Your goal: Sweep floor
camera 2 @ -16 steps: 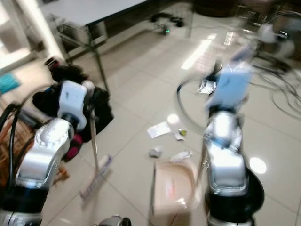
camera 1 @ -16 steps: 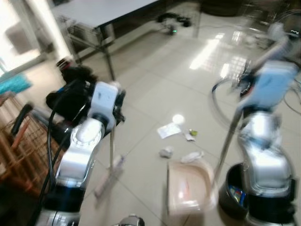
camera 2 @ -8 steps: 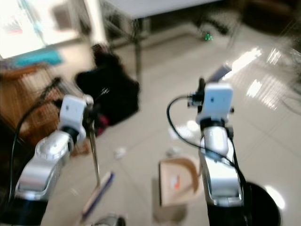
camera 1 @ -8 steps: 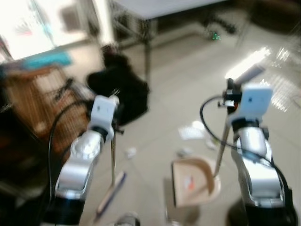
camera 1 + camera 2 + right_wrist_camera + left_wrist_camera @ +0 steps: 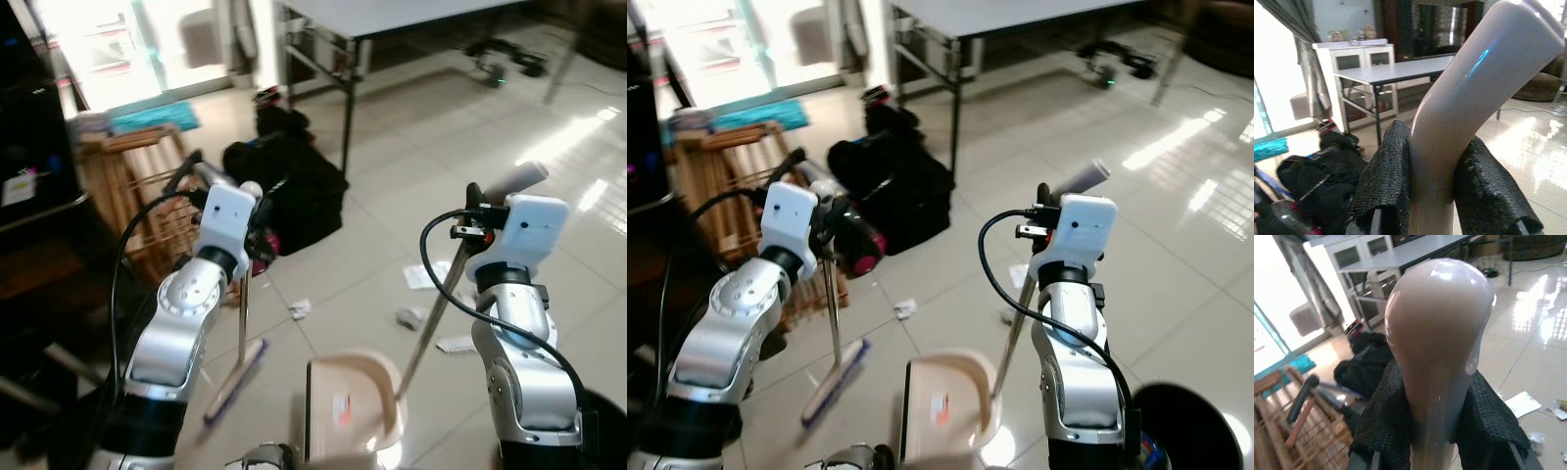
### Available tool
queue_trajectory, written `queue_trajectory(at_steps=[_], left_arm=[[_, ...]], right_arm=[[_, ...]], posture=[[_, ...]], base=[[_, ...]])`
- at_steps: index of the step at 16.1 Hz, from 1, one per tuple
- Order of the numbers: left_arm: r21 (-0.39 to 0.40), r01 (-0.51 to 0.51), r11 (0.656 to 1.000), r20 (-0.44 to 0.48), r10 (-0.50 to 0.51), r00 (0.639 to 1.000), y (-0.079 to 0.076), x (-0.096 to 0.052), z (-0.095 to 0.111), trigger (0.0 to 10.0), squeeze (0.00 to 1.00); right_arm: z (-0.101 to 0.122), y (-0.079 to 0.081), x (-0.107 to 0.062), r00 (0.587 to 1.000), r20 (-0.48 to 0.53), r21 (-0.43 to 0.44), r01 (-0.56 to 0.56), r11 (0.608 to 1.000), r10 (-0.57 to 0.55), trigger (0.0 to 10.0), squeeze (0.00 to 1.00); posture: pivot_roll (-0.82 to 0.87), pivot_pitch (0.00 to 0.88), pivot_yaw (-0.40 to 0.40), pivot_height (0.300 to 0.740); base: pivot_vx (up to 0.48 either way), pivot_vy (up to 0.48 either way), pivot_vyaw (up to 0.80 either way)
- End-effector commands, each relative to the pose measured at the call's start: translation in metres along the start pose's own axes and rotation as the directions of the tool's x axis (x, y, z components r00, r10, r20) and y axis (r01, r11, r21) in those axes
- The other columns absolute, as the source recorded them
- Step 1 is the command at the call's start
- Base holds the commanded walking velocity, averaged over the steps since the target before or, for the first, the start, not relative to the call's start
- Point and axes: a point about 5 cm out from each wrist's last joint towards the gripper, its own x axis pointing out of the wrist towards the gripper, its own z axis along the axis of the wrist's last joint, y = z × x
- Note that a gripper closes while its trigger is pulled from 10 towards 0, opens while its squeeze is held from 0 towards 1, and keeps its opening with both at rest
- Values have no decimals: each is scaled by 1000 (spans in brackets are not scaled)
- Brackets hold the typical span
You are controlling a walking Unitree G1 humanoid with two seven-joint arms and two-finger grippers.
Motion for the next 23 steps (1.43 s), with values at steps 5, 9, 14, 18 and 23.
queue_trajectory(at_steps=[5, 9, 14, 18, 23], left_arm=[[13, -3, 1000, 39, 3, 999, 6, 7, 11, 10000, 0], [16, -12, 1000, 34, 12, 999, 9, 6, 9, 10000, 0], [28, -14, 999, 32, 14, 999, 13, 7, 11, 10000, 0], [34, -6, 999, 42, 5, 999, 13, 11, 15, 10000, 0], [34, -17, 999, 65, 14, 998, 16, 20, 26, 10000, 0]], right_arm=[[9, -3, 1, 1000, 22, 22, 12, 1000, -12, 10000, 0], [14, 1, 5, 999, 28, 33, -18, 999, 17, 10000, 0], [18, -1, 10, 999, 36, 42, -13, 999, 12, 10000, 0], [24, -3, 15, 999, 44, 61, -13, 998, 10, 10000, 0], [32, -7, 26, 999, 35, 79, 11, 997, -14, 10000, 0]], posture=[[-75, 85, 48, 740], [-68, 84, 31, 740], [-59, 85, 27, 740], [-65, 95, 29, 740], [-61, 102, 34, 740]], base=[[299, 0, 215], [298, 0, 0], [298, 0, 0], [299, 0, 0], [299, 0, -320]])
